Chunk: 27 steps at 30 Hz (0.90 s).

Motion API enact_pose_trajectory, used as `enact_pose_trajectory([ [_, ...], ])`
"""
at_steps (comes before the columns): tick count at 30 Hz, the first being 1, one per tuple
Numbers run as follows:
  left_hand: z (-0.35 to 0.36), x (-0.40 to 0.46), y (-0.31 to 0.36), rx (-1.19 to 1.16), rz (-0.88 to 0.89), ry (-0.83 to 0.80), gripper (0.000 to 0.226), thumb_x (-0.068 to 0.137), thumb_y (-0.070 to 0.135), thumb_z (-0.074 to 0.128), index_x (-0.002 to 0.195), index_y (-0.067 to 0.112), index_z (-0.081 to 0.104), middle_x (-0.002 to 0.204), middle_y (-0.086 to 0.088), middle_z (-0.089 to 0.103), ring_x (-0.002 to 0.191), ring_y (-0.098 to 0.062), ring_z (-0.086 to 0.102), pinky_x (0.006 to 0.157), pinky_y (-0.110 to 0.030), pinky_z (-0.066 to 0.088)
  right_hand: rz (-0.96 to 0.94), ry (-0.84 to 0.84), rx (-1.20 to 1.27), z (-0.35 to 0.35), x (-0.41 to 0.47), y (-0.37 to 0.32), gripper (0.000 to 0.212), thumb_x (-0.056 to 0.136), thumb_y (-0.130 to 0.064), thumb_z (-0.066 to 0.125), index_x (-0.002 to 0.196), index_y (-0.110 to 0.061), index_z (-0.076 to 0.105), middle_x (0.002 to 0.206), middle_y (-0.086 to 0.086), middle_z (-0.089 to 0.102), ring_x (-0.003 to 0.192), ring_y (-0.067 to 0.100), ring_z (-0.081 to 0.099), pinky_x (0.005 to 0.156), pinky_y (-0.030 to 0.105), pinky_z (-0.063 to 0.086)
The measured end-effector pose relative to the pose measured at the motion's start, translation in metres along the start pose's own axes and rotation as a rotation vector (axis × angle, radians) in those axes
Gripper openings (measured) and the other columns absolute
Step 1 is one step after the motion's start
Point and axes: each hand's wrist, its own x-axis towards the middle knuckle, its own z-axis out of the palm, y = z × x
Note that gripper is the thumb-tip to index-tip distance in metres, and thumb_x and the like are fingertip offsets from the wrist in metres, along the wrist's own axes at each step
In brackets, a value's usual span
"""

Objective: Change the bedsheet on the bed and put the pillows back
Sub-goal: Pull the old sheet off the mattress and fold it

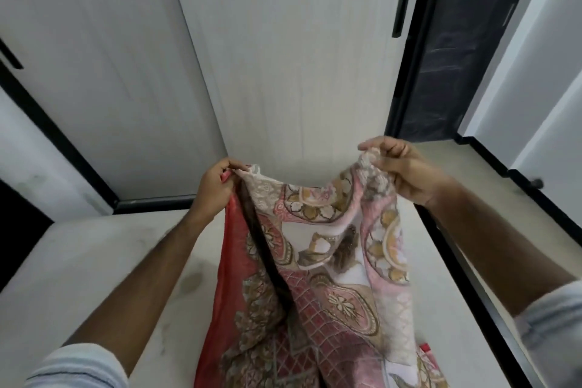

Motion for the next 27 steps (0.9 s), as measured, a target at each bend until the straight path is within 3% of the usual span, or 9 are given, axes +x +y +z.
enact_pose_trajectory([
  [2, -0.006, -0.004, -0.002, 0.006, -0.006, 0.025, 0.039, 0.094, -0.009, 0.053, 0.099, 0.026, 0.068, 0.099, 0.013, 0.075, 0.099, -0.008, 0.069, 0.094, -0.029, 0.053, -0.013, 0.415, -0.157, -0.016, 0.027, 0.003, 0.035, 0.064, -0.010, 0.087, 0.096, -0.008, 0.074, 0.075, 0.001, 0.073, 0.059, 0.008, 0.067, 0.055, 0.023, 0.056],
  [4, -0.012, -0.010, -0.001, 0.006, -0.002, 0.058, 0.046, 0.092, -0.012, 0.051, 0.101, 0.031, 0.065, 0.097, 0.022, 0.072, 0.094, 0.000, 0.066, 0.092, -0.025, 0.051, -0.036, 0.752, -0.230, -0.039, 0.043, 0.004, 0.025, 0.077, -0.003, 0.080, 0.100, -0.007, 0.070, 0.080, 0.007, 0.071, 0.052, 0.007, 0.064, 0.049, 0.025, 0.049],
  [7, -0.021, -0.022, -0.001, -0.022, 0.015, 0.002, 0.047, 0.092, -0.016, 0.047, 0.103, 0.026, 0.066, 0.095, 0.019, 0.072, 0.094, -0.001, 0.066, 0.089, -0.024, 0.050, -0.125, 0.926, -0.297, -0.050, 0.051, 0.001, 0.027, 0.074, -0.014, 0.082, 0.099, -0.011, 0.072, 0.090, 0.010, 0.073, 0.071, 0.020, 0.071, 0.057, 0.033, 0.057],
  [9, -0.023, -0.028, -0.002, -0.053, -0.008, -0.079, 0.042, 0.093, -0.016, 0.047, 0.102, 0.020, 0.067, 0.091, 0.010, 0.074, 0.090, -0.005, 0.067, 0.084, -0.026, 0.051, -0.174, 0.891, -0.405, -0.031, 0.053, 0.001, 0.024, 0.073, -0.016, 0.084, 0.094, -0.015, 0.073, 0.080, 0.001, 0.073, 0.068, 0.015, 0.071, 0.061, 0.033, 0.059],
  [13, -0.012, -0.042, 0.013, -0.216, -0.090, -0.229, 0.025, 0.093, -0.018, 0.053, 0.109, -0.002, 0.063, 0.086, 0.001, 0.078, 0.085, -0.012, 0.073, 0.077, -0.023, 0.055, -0.129, 0.578, -0.470, 0.040, 0.051, 0.028, 0.023, 0.072, -0.015, 0.084, 0.091, -0.021, 0.071, 0.078, 0.005, 0.076, 0.062, 0.012, 0.067, 0.055, 0.027, 0.050],
  [18, -0.003, -0.054, 0.029, -0.275, -0.189, -0.454, 0.036, 0.093, -0.016, 0.052, 0.120, 0.005, 0.063, 0.102, -0.013, 0.077, 0.094, -0.017, 0.073, 0.077, -0.025, 0.058, -0.061, 0.345, -0.529, 0.109, 0.048, 0.078, 0.026, 0.081, -0.009, 0.080, 0.103, -0.015, 0.067, 0.081, 0.003, 0.077, 0.068, 0.013, 0.073, 0.057, 0.027, 0.056],
  [22, -0.004, -0.060, 0.026, -0.330, -0.230, -0.596, 0.041, 0.084, -0.015, 0.050, 0.121, 0.002, 0.058, 0.120, -0.024, 0.069, 0.113, -0.030, 0.069, 0.098, -0.037, 0.056, -0.030, 0.289, -0.556, 0.129, 0.045, 0.104, 0.025, 0.084, -0.008, 0.077, 0.104, -0.016, 0.065, 0.074, -0.001, 0.074, 0.058, 0.001, 0.063, 0.054, 0.016, 0.045],
  [25, -0.003, -0.066, 0.019, -0.200, -0.158, -0.634, 0.051, 0.085, -0.031, 0.045, 0.120, 0.004, 0.056, 0.121, -0.017, 0.068, 0.116, -0.027, 0.068, 0.099, -0.033, 0.055, -0.002, 0.275, -0.600, 0.130, 0.041, 0.111, 0.028, 0.084, -0.010, 0.078, 0.108, -0.017, 0.065, 0.080, -0.004, 0.075, 0.070, -0.001, 0.068, 0.061, 0.016, 0.050],
  [27, -0.003, -0.069, 0.018, -0.191, -0.129, -0.622, 0.042, 0.090, -0.027, 0.049, 0.119, 0.003, 0.056, 0.118, -0.019, 0.070, 0.113, -0.029, 0.069, 0.095, -0.033, 0.056, 0.007, 0.257, -0.613, 0.129, 0.037, 0.114, 0.030, 0.084, -0.010, 0.078, 0.110, -0.016, 0.065, 0.082, -0.005, 0.076, 0.078, 0.002, 0.071, 0.067, 0.019, 0.055],
])
